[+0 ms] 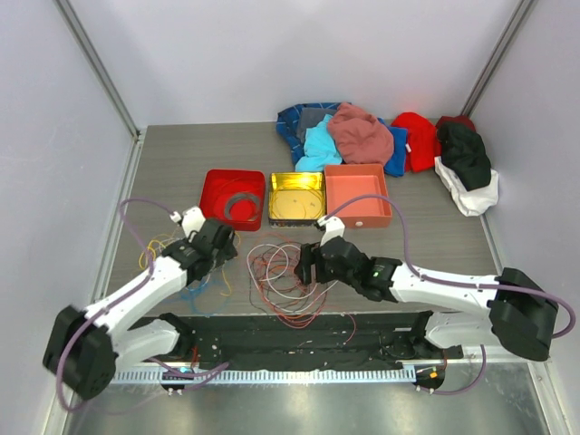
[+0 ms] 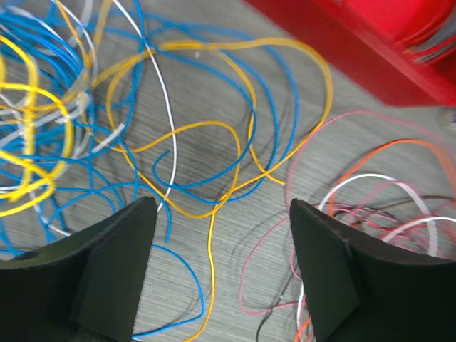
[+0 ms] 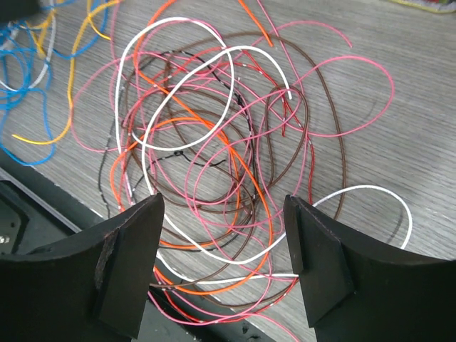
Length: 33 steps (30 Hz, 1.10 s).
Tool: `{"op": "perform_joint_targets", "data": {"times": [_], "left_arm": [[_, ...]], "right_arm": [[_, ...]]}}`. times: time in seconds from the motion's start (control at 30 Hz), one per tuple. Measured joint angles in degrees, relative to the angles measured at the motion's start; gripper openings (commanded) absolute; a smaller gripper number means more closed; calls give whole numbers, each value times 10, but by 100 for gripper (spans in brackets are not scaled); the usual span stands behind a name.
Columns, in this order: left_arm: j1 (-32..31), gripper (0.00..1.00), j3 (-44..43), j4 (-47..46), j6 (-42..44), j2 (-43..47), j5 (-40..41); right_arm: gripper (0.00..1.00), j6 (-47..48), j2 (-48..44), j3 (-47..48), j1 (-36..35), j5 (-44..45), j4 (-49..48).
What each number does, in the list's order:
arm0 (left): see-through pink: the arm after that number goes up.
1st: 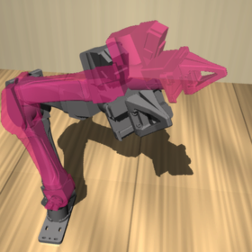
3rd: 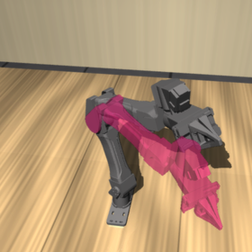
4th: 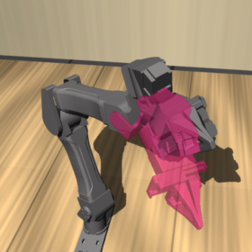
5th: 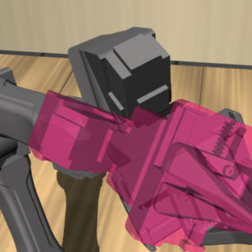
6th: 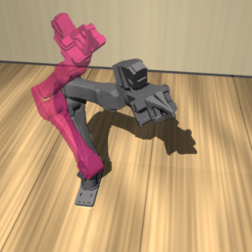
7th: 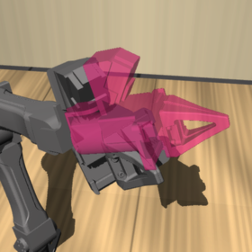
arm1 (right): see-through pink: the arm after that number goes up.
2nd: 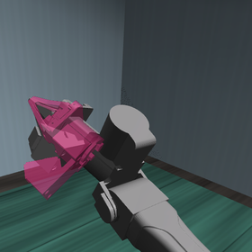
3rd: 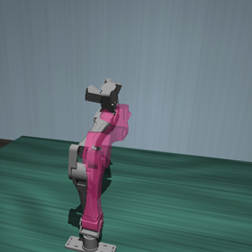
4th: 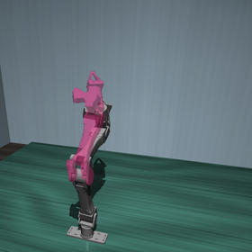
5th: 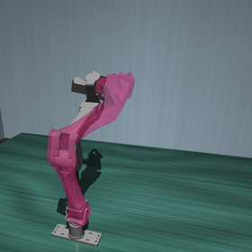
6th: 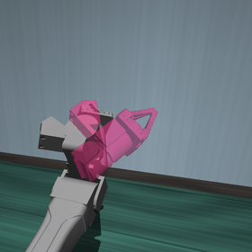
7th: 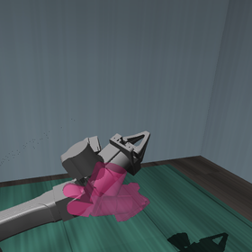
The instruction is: Untangle the cables
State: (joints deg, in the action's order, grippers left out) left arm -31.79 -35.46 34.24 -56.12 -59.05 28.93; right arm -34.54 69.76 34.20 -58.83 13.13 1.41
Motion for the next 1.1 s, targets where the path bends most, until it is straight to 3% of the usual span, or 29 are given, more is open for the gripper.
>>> {"op": "perform_joint_targets", "data": {"times": [0.13, 0.5, 0.73, 0.87, 1.1], "left_arm": [[3, 69, 4, -34, -1, -67, -31], [5, 55, 8, -87, 0, -105, -45], [11, 0, 19, -96, -7, -113, -45], [11, 0, 22, -87, -5, -73, -49], [-7, 0, -24, -70, 11, 123, -61]], "right_arm": [[76, 0, -47, -7, 0, 3, 9], [76, 0, -91, -26, 0, 14, 27], [76, -2, -91, -32, 0, 15, 36], [76, -2, -94, -33, 0, 19, 42], [76, -2, -96, -33, 0, 24, 43]]}}
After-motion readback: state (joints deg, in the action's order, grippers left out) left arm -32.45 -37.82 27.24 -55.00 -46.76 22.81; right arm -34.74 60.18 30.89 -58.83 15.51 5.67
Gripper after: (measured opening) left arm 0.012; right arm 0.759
